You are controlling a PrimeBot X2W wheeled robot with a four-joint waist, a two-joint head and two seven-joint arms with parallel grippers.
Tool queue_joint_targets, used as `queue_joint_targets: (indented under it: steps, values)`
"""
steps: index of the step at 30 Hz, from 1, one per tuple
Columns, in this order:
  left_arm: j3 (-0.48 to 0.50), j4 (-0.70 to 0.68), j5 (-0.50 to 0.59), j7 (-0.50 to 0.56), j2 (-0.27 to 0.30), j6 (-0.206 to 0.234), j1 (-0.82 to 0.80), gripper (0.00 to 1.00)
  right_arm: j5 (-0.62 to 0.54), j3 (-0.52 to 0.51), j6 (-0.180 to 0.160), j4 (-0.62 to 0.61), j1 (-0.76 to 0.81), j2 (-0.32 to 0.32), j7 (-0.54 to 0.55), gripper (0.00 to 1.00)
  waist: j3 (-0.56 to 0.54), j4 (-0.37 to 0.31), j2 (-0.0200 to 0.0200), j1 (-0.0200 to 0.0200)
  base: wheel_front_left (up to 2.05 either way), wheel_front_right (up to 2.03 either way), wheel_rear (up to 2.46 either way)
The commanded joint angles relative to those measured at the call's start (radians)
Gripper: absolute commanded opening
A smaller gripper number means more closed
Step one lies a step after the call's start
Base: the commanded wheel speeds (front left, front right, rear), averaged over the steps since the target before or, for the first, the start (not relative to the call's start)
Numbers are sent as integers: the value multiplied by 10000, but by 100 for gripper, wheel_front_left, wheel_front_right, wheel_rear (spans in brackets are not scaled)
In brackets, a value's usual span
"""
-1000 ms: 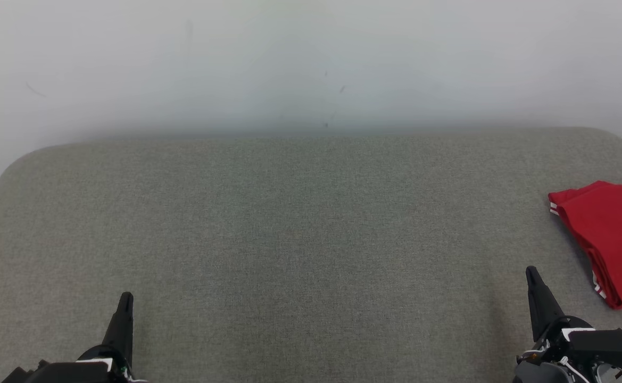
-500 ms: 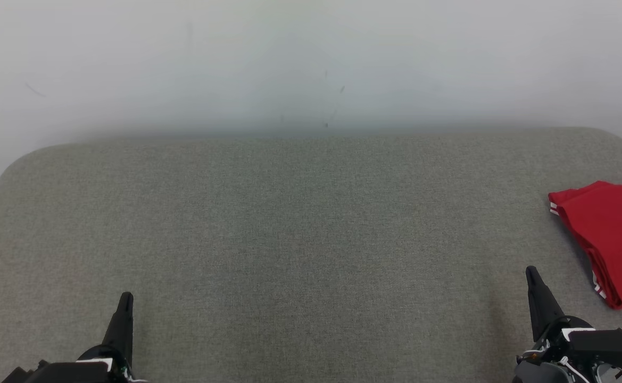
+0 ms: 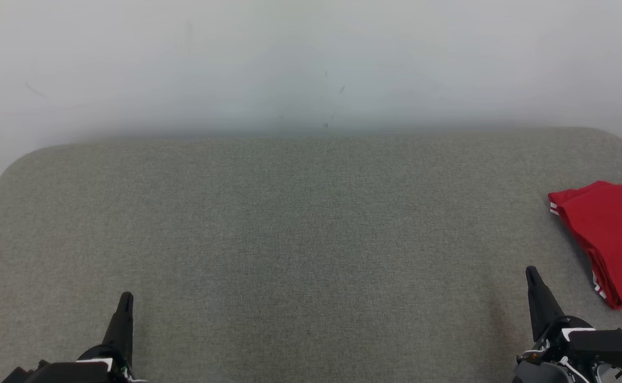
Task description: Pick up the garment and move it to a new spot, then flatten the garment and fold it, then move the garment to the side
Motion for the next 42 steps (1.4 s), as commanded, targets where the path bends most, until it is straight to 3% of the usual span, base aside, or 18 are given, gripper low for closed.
queue_joint_targets:
  steps: [1, 42]
  values:
    - [4, 8, -47, -3, 34, -31, -89, 0, 20, -15, -17, -15, -49, 16, 28, 0, 0, 0, -1, 0, 0, 0, 0]
    - [3, 6, -47, -4, 34, -31, -88, 0, 21, -13, -18, -15, -49, 16, 27, 0, 0, 0, -1, 0, 0, 0, 0]
